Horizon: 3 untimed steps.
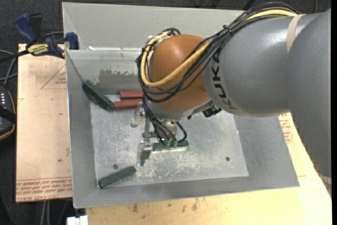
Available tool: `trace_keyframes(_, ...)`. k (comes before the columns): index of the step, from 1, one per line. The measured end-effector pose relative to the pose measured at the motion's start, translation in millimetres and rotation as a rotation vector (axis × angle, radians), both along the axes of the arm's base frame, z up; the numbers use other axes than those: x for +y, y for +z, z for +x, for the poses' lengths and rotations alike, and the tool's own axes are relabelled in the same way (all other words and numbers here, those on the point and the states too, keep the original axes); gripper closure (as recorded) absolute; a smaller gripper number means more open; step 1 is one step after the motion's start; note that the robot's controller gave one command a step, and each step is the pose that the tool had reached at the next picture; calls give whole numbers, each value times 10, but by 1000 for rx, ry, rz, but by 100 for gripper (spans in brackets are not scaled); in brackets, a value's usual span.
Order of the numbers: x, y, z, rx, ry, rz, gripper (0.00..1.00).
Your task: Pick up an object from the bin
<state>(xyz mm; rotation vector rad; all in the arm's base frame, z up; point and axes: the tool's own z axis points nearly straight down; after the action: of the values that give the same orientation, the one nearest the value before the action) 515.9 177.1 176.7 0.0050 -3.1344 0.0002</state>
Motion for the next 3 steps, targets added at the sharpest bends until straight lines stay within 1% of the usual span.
trace_keyframes(1, -7, 34, 20, -7, -3, 1, 0)
trace_keyframes(2, -1, -988, -320, -11, 14, 3, 100)
trace_keyframes(3, -2, -988, -320, -11, 14, 3, 100)
